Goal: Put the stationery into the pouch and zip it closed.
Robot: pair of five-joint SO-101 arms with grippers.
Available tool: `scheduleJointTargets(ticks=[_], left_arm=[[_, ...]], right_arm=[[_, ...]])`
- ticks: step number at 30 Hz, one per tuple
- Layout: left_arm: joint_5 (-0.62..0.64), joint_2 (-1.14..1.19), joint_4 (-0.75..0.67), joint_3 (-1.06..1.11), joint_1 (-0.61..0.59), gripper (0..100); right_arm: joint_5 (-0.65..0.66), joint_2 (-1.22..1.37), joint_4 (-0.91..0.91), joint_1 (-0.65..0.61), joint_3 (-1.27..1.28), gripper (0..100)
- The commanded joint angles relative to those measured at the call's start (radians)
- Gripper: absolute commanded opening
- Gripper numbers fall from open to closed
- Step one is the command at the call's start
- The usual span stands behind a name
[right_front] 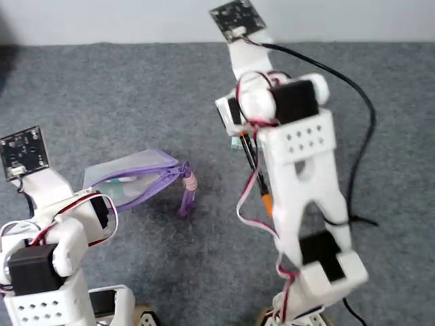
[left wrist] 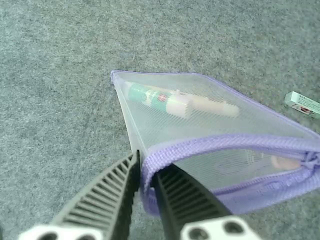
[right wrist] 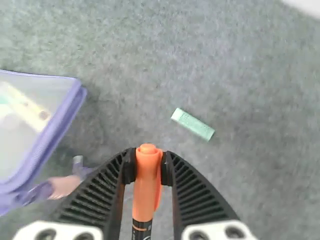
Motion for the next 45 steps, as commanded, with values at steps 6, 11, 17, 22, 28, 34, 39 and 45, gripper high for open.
scheduleJointTargets(ticks=[6, 11, 17, 22, 28, 34, 39, 45], left_arm=[[0.011, -0.012, 0.000, -0.010, -0.006, 1], [0.011, -0.012, 0.002, -0.010, -0.009, 1], [0.011, -0.012, 0.003, -0.012, -0.009, 1], [0.011, -0.012, 0.003, -0.012, -0.011, 1], [0.011, -0.012, 0.003, -0.012, -0.011, 1], [0.011, -0.012, 0.003, -0.012, -0.011, 1], [0.011, -0.012, 0.003, -0.010, -0.011, 1], [0.011, -0.012, 0.003, -0.010, -0.011, 1]], right_arm=[[-0.319, -0.234, 0.038, -0.150, 0.072, 0.7], [-0.480, -0.298, 0.027, -0.282, 0.072, 0.7], [-0.569, -0.374, 0.027, -0.394, 0.074, 0.7], [-0.591, -0.414, 0.033, -0.412, 0.100, 0.7], [-0.589, -0.585, 0.005, -0.447, 0.405, 0.7], [-0.582, -0.871, -0.360, -0.444, 0.868, 0.7], [-0.560, -1.055, -0.776, -0.443, 1.211, 0.7], [-0.445, -1.164, -1.214, -0.444, 1.404, 0.8]])
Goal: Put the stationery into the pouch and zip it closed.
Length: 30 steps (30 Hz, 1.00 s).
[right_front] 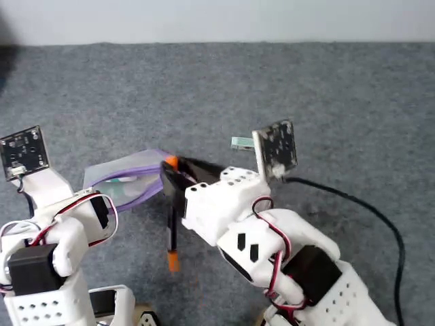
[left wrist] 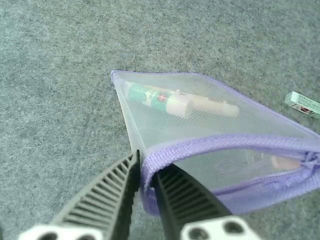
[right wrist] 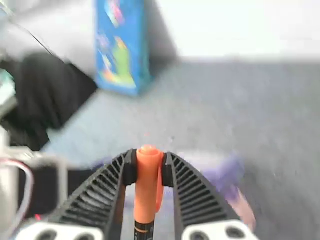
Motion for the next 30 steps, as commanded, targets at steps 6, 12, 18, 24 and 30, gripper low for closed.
scheduleJointTargets(ticks=[6, 12, 18, 24, 30], left_arm=[[0.011, -0.012, 0.003, -0.010, -0.011, 1], [0.011, -0.012, 0.003, -0.010, -0.011, 1], [0.011, -0.012, 0.003, -0.010, -0.011, 1], [0.011, -0.012, 0.003, -0.010, -0.011, 1], [0.011, -0.012, 0.003, -0.010, -0.011, 1]], right_arm=[[0.086, -0.059, -0.555, -0.008, 0.055, 0.8], [0.087, 0.005, -0.622, -0.002, 0.058, 0.8], [0.094, 0.133, -0.901, 0.061, 0.157, 0.8], [0.229, 0.197, -1.204, 0.053, 0.328, 0.8], [0.230, 0.196, -1.236, 0.010, 0.419, 0.8]])
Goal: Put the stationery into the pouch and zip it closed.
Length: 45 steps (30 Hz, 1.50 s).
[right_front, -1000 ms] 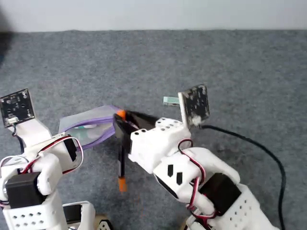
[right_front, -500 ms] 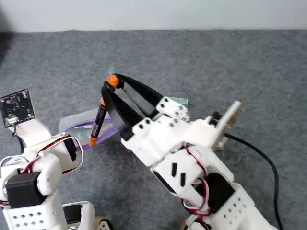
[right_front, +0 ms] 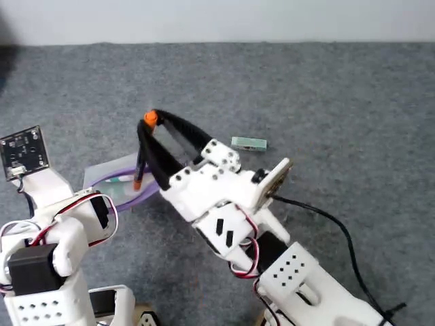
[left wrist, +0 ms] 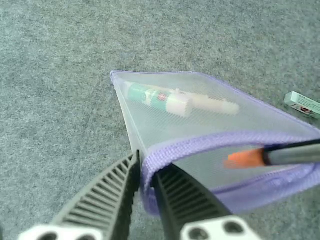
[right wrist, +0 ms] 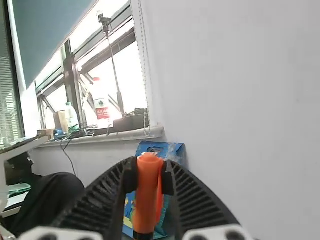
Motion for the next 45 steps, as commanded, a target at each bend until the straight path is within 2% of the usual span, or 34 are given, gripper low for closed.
scheduleJointTargets(ticks=[1, 11, 15, 19, 23, 26, 30, 34, 40, 45], left_arm=[[0.011, -0.012, 0.003, -0.010, -0.011, 1], [0.011, -0.012, 0.002, -0.008, -0.011, 1], [0.011, -0.012, 0.002, -0.008, -0.011, 1], [0.011, -0.012, -0.002, -0.008, -0.011, 1], [0.011, -0.008, -0.003, -0.008, -0.011, 1], [0.011, -0.006, -0.003, -0.008, -0.009, 1], [0.011, -0.006, -0.003, -0.008, -0.009, 1], [0.011, -0.009, -0.003, -0.008, -0.009, 1], [0.011, -0.011, -0.002, -0.008, -0.011, 1], [0.011, -0.012, -0.002, -0.008, -0.011, 1]], right_arm=[[0.014, 0.001, -0.028, -0.018, 0.015, 0.8], [0.011, -0.005, -0.027, -0.042, 0.118, 0.8], [0.014, -0.084, -0.002, -0.064, 0.199, 1.1], [0.011, -0.180, 0.231, -0.082, 0.219, 2.2], [0.009, -0.251, 0.456, -0.111, 0.218, 15.2], [0.009, -0.278, 0.512, -0.131, 0.218, 24.5], [0.009, -0.289, 0.539, -0.125, 0.163, 24.7], [-0.020, -0.271, 0.756, -0.047, 0.000, 24.7], [-0.061, -0.125, 1.093, 0.206, -0.245, 24.7], [0.080, 0.074, 1.241, 0.383, -0.399, 24.7]])
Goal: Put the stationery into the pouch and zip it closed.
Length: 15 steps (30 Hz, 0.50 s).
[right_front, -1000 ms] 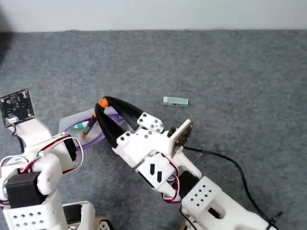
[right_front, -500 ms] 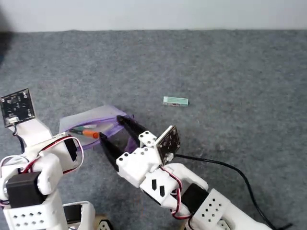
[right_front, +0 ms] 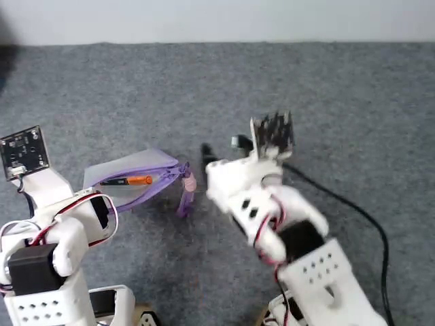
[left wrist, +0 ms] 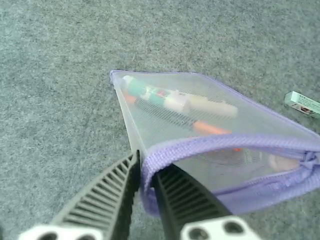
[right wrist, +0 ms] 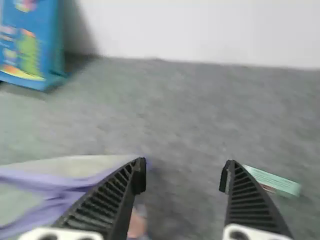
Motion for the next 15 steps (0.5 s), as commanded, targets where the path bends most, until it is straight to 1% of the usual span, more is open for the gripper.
scheduleJointTargets(ticks=[1, 5, 10, 15], left_arm=[[0.011, -0.012, -0.002, -0.008, -0.011, 1], [0.011, -0.012, 0.000, -0.008, -0.011, 1], [0.011, -0.012, 0.000, -0.008, -0.011, 1], [0.011, -0.006, 0.002, -0.008, -0.008, 1]], right_arm=[[0.107, 0.133, 0.084, 0.116, -0.141, 24.7], [0.209, 0.285, 0.166, 0.160, -0.216, 24.7], [0.393, 0.492, 0.248, 0.179, -0.282, 24.7], [0.572, 0.719, 0.320, 0.191, -0.473, 25.1]])
